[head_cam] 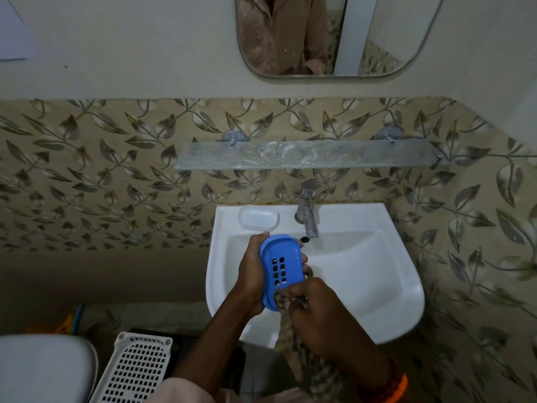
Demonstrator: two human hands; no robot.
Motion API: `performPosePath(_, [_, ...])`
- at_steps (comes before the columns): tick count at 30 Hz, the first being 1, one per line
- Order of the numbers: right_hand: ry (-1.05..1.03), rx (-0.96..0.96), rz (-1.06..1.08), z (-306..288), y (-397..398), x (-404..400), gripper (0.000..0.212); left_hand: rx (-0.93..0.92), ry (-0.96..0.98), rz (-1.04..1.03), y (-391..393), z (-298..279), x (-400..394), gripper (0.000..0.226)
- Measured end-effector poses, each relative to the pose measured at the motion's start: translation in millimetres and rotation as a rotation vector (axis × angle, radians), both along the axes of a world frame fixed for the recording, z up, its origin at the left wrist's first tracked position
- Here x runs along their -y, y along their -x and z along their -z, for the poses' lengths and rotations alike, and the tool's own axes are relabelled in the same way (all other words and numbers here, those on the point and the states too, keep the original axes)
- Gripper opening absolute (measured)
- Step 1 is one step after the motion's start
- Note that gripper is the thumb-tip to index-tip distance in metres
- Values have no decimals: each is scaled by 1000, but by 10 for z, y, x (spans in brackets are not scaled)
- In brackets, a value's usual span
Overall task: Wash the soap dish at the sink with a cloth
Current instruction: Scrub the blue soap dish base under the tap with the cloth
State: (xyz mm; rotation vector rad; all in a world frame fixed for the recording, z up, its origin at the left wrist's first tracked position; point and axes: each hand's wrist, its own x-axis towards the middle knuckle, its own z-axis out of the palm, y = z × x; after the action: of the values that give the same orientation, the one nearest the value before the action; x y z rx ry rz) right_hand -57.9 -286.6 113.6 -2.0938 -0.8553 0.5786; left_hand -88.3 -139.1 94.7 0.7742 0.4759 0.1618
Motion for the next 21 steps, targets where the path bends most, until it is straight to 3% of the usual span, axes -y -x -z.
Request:
performPosePath(7, [-205, 173, -13, -69, 42, -61, 8, -37, -4, -59, 0, 59, 23, 66])
performPosePath(10, [-68, 141, -79, -23, 95, 26, 7, -38, -29, -40, -12, -21, -11, 60])
performPosePath(14, [268, 421, -57, -45, 49, 54, 20, -187, -112, -90, -34, 18, 74, 60])
performPosePath(18, [286, 621, -135, -54, -4, 50, 26, -295, -276, -40, -61, -27, 22, 67])
performPosePath(21, [249, 721, -119, -140, -99, -22, 31, -339, -395, 14, -71, -57, 18, 58])
